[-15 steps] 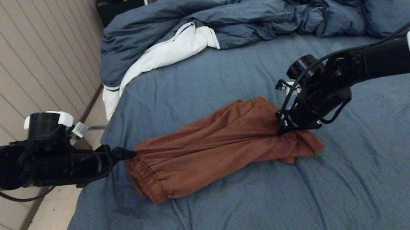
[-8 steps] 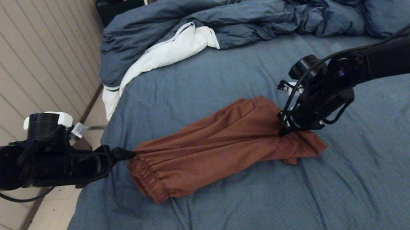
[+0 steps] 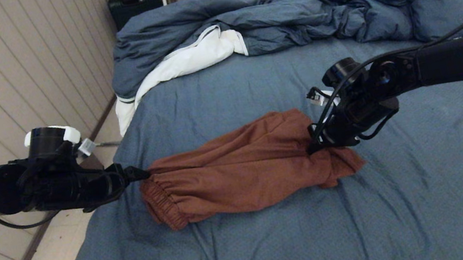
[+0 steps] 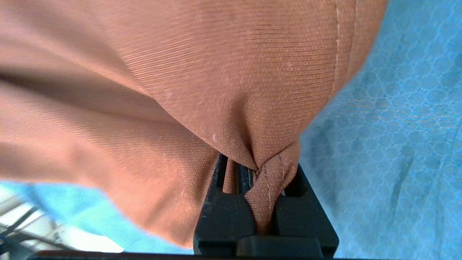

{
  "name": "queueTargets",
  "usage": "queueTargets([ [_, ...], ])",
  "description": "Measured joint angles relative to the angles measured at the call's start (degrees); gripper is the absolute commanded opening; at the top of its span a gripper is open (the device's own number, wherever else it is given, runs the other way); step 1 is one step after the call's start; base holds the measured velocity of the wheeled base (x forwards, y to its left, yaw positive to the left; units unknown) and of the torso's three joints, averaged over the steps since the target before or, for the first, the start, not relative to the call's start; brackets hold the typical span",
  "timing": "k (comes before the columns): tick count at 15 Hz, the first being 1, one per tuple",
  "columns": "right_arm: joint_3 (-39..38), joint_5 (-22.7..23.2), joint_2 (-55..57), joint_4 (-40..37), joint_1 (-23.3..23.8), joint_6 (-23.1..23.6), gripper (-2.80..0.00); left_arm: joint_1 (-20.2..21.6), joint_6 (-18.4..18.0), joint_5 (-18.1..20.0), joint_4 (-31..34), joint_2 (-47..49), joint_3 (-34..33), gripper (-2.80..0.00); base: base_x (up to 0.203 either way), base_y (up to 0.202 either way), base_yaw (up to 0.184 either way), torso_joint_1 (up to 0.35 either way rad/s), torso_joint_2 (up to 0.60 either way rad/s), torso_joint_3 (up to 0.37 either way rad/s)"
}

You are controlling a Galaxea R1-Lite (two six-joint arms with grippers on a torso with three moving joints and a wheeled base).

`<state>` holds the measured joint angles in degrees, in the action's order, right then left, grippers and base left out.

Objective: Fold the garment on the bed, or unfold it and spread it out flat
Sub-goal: Fold the brown shorts

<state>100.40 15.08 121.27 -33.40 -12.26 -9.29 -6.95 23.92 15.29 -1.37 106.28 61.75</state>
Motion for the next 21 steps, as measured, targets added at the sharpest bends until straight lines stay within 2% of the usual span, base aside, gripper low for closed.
queueTargets([
  [8,0.76,0.11,-1.12,-0.22,-0.38,0.26,-2.80,0.15,0.02,0.05,0.00,-0.13,0.05,0.00,0.000,0.000,0.000,0.000,0.00,0.000],
  [9,0.82,0.11,-1.16,-0.27,-0.38,0.26,0.00,0.15,0.02,0.06,0.00,-0.22,0.02,0.00,0.000,0.000,0.000,0.000,0.00,0.000],
  [13,-0.26,-2.26,-1.27,0.09,-0.85,0.67,0.00,0.15,0.02,0.17,0.00,-0.71,-0.26,0.00,0.000,0.000,0.000,0.000,0.00,0.000],
  [21,0.27,-2.51,-4.51,-0.22,-1.11,1.06,0.00,0.73,0.02,0.17,0.10,-2.25,-0.41,0.00,0.000,0.000,0.000,0.000,0.00,0.000],
])
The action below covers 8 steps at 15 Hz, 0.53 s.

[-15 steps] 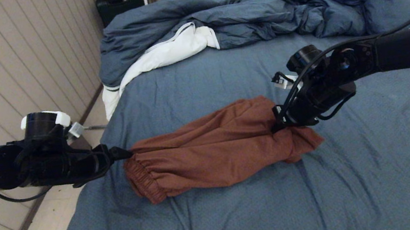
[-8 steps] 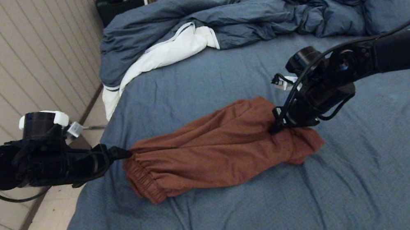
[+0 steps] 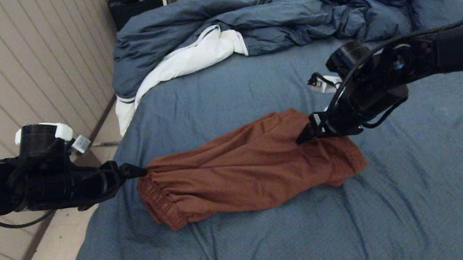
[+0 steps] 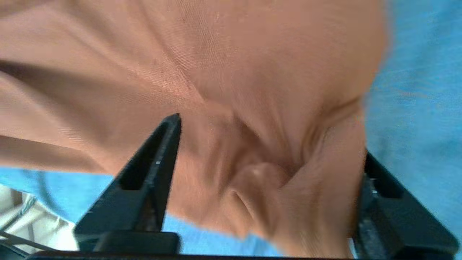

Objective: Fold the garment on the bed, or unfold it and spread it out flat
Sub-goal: Fold the brown shorts

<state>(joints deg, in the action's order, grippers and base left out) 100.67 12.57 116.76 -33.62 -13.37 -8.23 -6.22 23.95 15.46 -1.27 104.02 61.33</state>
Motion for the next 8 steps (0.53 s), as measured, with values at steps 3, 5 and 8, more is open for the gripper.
queueTargets([
  [3,-2.15,-0.06,-5.44,0.00,1.07,0.05,0.00,1.28,-0.01,0.25,-0.02,-2.44,0.10,0.00,0.000,0.000,0.000,0.000,0.00,0.000],
  [5,-4.36,-0.17,-8.47,0.13,1.89,0.29,0.00,1.48,-0.14,0.30,0.00,-3.77,0.10,0.00,0.000,0.000,0.000,0.000,0.00,0.000],
  [8,-6.04,-0.11,-10.47,0.39,2.09,0.33,0.00,1.52,-0.14,0.43,0.06,-4.38,-0.03,0.00,0.000,0.000,0.000,0.000,0.00,0.000],
])
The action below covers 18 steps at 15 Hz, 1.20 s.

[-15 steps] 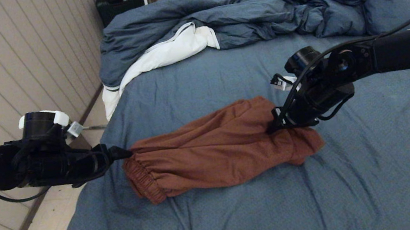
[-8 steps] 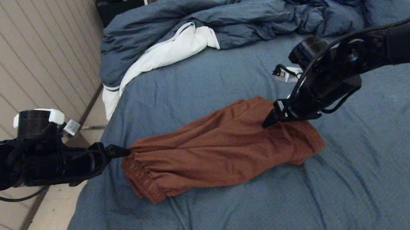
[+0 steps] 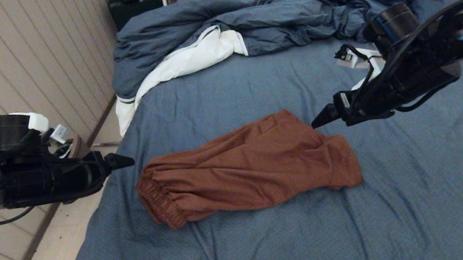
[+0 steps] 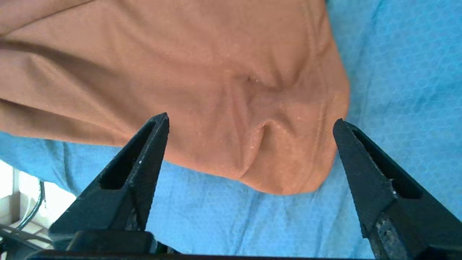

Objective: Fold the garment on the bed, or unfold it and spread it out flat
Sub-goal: Fold the brown shorts

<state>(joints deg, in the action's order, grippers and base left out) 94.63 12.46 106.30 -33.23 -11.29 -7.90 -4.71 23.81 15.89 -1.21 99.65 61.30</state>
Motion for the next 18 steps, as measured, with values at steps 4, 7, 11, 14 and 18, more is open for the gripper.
queueTargets([
  [4,-0.32,0.24,-0.47,0.10,0.00,-0.12,0.00,-2.28,-0.38,-0.16,0.08,0.09,-1.31,0.00,0.000,0.000,0.000,0.000,0.00,0.000],
  [7,-0.69,0.45,-0.53,0.30,0.05,-0.12,0.00,-3.81,-0.19,-0.41,-0.05,2.59,-1.15,0.00,0.000,0.000,0.000,0.000,0.00,0.000],
  [11,-1.43,1.23,-1.48,0.57,0.85,-0.04,-2.80,-5.21,0.13,-0.41,-0.13,5.38,0.22,0.00,0.000,0.000,0.000,0.000,0.00,0.000],
  [14,-3.00,1.18,-2.69,3.16,0.84,0.00,-2.80,-5.46,0.67,-0.35,-0.09,6.33,0.87,0.00,0.000,0.000,0.000,0.000,0.00,0.000],
  [18,-3.77,1.26,-3.21,3.16,1.05,-0.11,-2.80,-5.84,1.93,-0.23,-0.11,8.00,1.63,0.00,0.000,0.000,0.000,0.000,0.00,0.000],
])
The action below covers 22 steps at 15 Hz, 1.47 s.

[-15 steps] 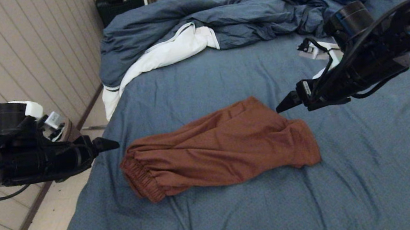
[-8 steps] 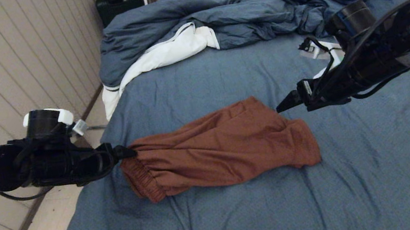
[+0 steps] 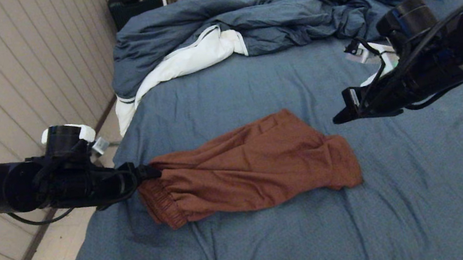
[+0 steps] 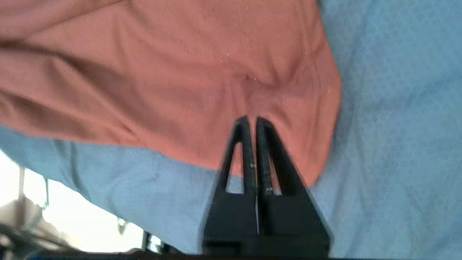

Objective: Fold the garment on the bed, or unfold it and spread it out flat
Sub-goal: Fold the brown shorts

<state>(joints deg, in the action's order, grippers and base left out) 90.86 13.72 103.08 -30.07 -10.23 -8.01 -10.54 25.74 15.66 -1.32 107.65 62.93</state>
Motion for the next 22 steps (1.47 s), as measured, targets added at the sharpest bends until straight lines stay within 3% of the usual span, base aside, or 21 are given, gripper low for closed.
queueTargets([
  [19,-2.16,3.48,0.52,0.96,3.02,0.03,-2.80,-6.64,1.16,-0.49,-0.09,5.91,0.62,0.00,0.000,0.000,0.000,0.000,0.00,0.000],
  [20,-2.62,3.64,0.52,1.88,3.24,0.05,-2.80,-6.73,1.49,-0.59,-0.05,6.40,1.15,-2.80,0.000,0.000,0.000,0.000,0.00,0.000],
  [22,-3.99,4.11,0.35,4.31,3.59,0.05,-2.80,-6.84,1.91,-1.89,0.02,7.22,1.87,-2.80,0.000,0.000,0.000,0.000,0.00,0.000],
])
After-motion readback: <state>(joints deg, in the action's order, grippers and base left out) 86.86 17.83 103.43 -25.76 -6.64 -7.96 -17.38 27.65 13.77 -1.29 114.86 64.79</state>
